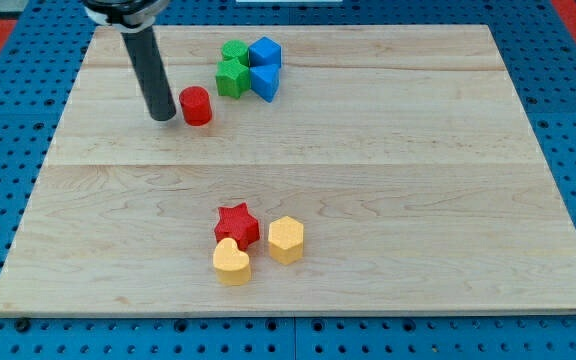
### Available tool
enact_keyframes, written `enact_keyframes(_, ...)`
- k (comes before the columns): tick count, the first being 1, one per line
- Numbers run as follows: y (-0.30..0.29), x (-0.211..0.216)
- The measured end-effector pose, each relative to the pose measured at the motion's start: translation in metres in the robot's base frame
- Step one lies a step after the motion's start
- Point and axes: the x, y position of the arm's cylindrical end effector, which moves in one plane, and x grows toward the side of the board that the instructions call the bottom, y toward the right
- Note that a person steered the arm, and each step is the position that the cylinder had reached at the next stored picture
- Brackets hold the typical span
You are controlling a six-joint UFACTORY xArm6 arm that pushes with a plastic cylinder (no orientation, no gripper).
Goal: Move the yellow hexagon towards the centre left of the board
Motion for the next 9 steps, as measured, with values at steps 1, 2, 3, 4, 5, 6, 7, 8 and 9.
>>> enact_keyframes(1, 0.016, 0.0)
enact_keyframes(2, 0.016, 0.002)
enact_keyframes(3, 0.071, 0.057)
enact_keyframes(4, 0.164, 0.132)
enact_keyframes(5, 0.243, 0.191)
enact_keyframes(6, 0.207, 0.231)
enact_keyframes(7, 0.147, 0.182)
enact_keyframes(8, 0.101, 0.136)
enact_keyframes(9, 0.097, 0.124)
